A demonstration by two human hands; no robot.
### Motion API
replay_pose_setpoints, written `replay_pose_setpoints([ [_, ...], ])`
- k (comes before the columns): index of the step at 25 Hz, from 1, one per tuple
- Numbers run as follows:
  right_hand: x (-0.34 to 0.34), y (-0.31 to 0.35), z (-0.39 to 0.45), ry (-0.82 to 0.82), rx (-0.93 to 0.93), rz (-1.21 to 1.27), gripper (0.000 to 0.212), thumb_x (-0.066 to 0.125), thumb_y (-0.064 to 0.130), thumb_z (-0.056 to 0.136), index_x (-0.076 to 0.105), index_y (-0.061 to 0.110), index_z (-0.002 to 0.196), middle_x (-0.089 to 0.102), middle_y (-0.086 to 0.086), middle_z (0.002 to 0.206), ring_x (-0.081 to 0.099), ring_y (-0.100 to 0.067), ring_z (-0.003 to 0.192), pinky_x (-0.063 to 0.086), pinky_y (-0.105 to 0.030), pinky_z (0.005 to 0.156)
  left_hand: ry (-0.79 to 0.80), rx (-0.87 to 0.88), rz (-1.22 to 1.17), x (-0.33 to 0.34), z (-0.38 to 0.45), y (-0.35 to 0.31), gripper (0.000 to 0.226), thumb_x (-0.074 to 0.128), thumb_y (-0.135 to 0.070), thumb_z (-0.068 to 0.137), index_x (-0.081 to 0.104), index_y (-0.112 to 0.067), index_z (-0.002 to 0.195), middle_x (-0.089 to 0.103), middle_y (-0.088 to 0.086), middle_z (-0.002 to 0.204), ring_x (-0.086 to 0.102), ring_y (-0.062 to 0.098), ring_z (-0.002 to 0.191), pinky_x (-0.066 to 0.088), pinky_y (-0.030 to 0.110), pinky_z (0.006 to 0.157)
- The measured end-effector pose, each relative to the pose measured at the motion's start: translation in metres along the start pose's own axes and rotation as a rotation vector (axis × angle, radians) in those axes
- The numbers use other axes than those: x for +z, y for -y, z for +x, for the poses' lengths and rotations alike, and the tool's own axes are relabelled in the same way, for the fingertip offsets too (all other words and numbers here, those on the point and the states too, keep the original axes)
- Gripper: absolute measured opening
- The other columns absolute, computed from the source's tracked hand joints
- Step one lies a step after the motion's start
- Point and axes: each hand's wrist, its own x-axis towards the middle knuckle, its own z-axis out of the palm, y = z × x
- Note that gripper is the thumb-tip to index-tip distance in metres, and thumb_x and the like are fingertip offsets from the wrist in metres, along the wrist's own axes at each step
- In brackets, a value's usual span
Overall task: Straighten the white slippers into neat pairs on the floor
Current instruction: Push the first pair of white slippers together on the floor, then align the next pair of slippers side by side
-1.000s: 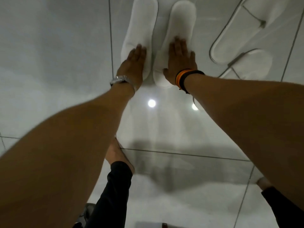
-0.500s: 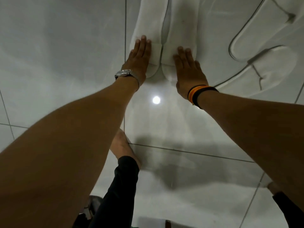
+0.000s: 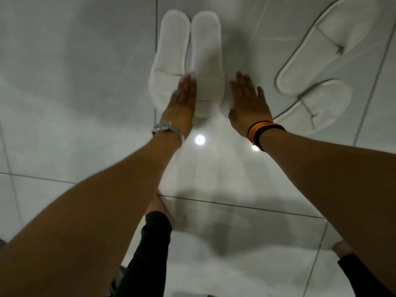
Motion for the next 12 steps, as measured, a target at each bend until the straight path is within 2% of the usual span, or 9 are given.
replay_pose_setpoints([
  [4,-0.019,-0.079,-0.015,-0.105,0.174,-0.022,0.076,0.052,0.021,0.102,0.013,0.012,0.166,-0.005,-0.011,0.176,-0.001,-0.03,0.163,0.015,-0.056,0.129,0.028,0.162,0.018,0.03,0.007,-0.086,0.095,0.039,0.023,0.081,-0.004,-0.007,0.161,-0.009,0.013,0.169,-0.003,0.028,0.157,0.015,0.04,0.128],
  [8,-0.009,-0.149,-0.044,-0.121,0.312,0.015,0.08,0.052,0.022,0.102,0.006,0.011,0.166,-0.007,-0.01,0.175,-0.002,-0.03,0.163,0.015,-0.058,0.129,0.017,0.256,-0.003,0.028,0.075,-0.152,0.089,0.038,0.018,0.089,-0.006,-0.011,0.161,-0.012,0.009,0.169,-0.006,0.025,0.157,0.008,0.038,0.129],
  [10,-0.008,-0.18,-0.046,-0.149,0.335,0.032,0.082,0.051,0.015,0.101,0.002,0.012,0.167,-0.01,-0.008,0.175,-0.005,-0.029,0.163,0.012,-0.059,0.13,0.017,0.357,0.042,0.029,0.103,-0.183,0.085,0.05,0.001,0.097,-0.005,-0.009,0.161,-0.01,0.011,0.169,-0.005,0.028,0.157,0.008,0.04,0.128],
  [12,-0.017,-0.209,-0.036,-0.204,0.299,0.024,0.085,0.048,0.004,0.096,0.002,0.014,0.167,-0.008,-0.008,0.176,-0.005,-0.031,0.163,0.01,-0.06,0.129,0.097,0.406,0.096,0.036,0.115,-0.208,0.107,0.071,-0.03,0.091,-0.007,-0.008,0.16,-0.011,0.013,0.169,-0.005,0.03,0.157,0.007,0.043,0.128],
])
